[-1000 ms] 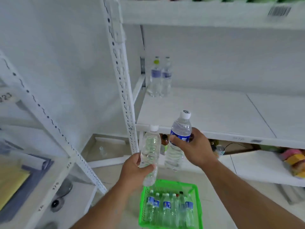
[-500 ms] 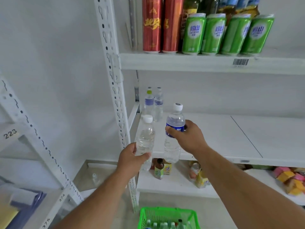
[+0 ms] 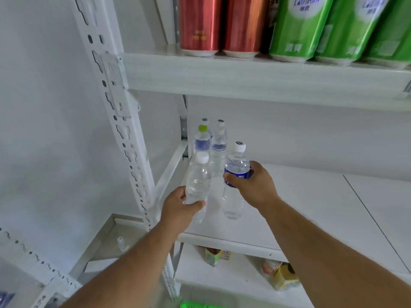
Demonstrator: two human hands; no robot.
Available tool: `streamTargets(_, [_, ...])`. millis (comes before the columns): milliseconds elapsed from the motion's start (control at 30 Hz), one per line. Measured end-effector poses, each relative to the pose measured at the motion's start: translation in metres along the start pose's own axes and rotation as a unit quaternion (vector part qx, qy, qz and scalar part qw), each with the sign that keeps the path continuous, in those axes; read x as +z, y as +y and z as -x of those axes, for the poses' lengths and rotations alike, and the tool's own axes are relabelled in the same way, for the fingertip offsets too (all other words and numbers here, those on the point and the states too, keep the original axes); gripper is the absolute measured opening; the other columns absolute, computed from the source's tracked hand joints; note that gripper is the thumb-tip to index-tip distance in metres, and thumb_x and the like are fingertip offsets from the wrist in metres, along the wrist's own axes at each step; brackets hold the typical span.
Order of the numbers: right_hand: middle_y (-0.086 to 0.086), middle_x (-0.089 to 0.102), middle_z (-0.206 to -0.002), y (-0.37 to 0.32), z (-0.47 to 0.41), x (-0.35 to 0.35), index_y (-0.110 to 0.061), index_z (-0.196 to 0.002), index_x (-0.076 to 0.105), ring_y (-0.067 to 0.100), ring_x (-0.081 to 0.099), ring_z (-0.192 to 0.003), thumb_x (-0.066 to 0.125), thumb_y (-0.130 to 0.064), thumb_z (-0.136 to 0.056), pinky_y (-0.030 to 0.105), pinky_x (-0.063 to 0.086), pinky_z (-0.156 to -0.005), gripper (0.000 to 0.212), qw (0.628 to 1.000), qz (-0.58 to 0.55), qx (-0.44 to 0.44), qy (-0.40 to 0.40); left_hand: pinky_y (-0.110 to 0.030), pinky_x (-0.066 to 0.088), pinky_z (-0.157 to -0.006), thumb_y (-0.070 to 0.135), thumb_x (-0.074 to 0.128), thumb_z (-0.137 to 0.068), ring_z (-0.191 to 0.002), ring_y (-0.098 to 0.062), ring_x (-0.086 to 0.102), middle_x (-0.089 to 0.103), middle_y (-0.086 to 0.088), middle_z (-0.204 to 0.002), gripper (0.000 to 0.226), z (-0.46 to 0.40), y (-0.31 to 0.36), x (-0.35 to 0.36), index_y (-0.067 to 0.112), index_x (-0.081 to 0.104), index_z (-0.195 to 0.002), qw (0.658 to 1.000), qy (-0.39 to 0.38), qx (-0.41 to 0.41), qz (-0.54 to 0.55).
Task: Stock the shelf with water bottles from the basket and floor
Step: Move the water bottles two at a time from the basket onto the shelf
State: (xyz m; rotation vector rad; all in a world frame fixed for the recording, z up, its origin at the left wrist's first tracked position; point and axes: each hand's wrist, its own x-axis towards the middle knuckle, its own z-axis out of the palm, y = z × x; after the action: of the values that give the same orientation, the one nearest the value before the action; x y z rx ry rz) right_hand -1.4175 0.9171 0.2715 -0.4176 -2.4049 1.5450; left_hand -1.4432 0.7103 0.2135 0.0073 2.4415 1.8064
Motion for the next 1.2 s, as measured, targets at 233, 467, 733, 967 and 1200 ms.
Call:
streamTargets(233, [-0.020,0.067,-0.084,0.010,-0.067,0.028,-0.036,-0.094,0.061,-0.003,0.064,-0.073,0.084,-0.044,-0.065,0.017,0.044,-0.058,0.037,1.000,-0.003,-0.001,0.006,-0.010,0.045,-0.065,0.024,0.083,-0.072,-0.079,0.008,0.064,0.070,0.018,-0.092,0.029,-0.068,-0.013,0.017,0.034,0.067,-0.094,1.000,0.018,-0.001,0.009])
streamTargets(467, [-0.043,0.059,-0.076,0.020,-0.110,0.058,-0.041,-0.080,0.054,-0.011,0.061,-0.070,0.082,-0.045,-0.065,0.021,0.044,-0.057,0.032,1.000,0.010,0.003,0.008,-0.001,0.040,-0.054,0.022,0.083,-0.072,-0.074,0.024,0.056,0.066,0.025,-0.085,0.030,-0.119,-0.022,0.029,0.038,0.064,-0.091,1.000,0.014,0.000,0.005])
streamTargets(733, [-0.038,0.062,-0.075,0.029,-0.135,0.070,-0.042,-0.082,0.055,-0.013,0.060,-0.071,0.082,-0.045,-0.066,0.019,0.043,-0.056,0.031,1.000,0.014,0.004,0.011,0.002,0.040,-0.054,0.012,0.081,-0.074,-0.074,0.022,0.059,0.071,0.023,-0.080,0.031,-0.153,-0.029,0.040,0.031,0.069,-0.095,0.999,0.009,0.004,0.038])
streamTargets(967, [-0.023,0.066,-0.088,0.041,-0.134,0.079,-0.041,-0.094,0.057,-0.008,0.061,-0.077,0.083,-0.051,-0.063,0.013,0.041,-0.059,0.042,1.000,0.022,0.003,0.007,-0.011,0.041,-0.072,0.018,0.081,-0.075,-0.099,0.007,0.059,0.065,0.021,-0.101,0.040,-0.162,-0.031,0.044,0.027,0.066,-0.110,0.999,0.009,0.004,0.034])
streamTargets(1200, [-0.026,0.060,-0.091,0.051,-0.125,0.082,-0.041,-0.101,0.050,-0.006,0.059,-0.080,0.084,-0.051,-0.065,0.012,0.040,-0.057,0.051,0.999,0.027,0.020,-0.008,-0.039,0.049,-0.098,0.025,0.081,-0.076,-0.113,-0.018,0.059,0.063,0.003,-0.122,0.055,-0.165,-0.034,0.048,0.022,0.056,-0.125,0.999,0.034,0.020,-0.035])
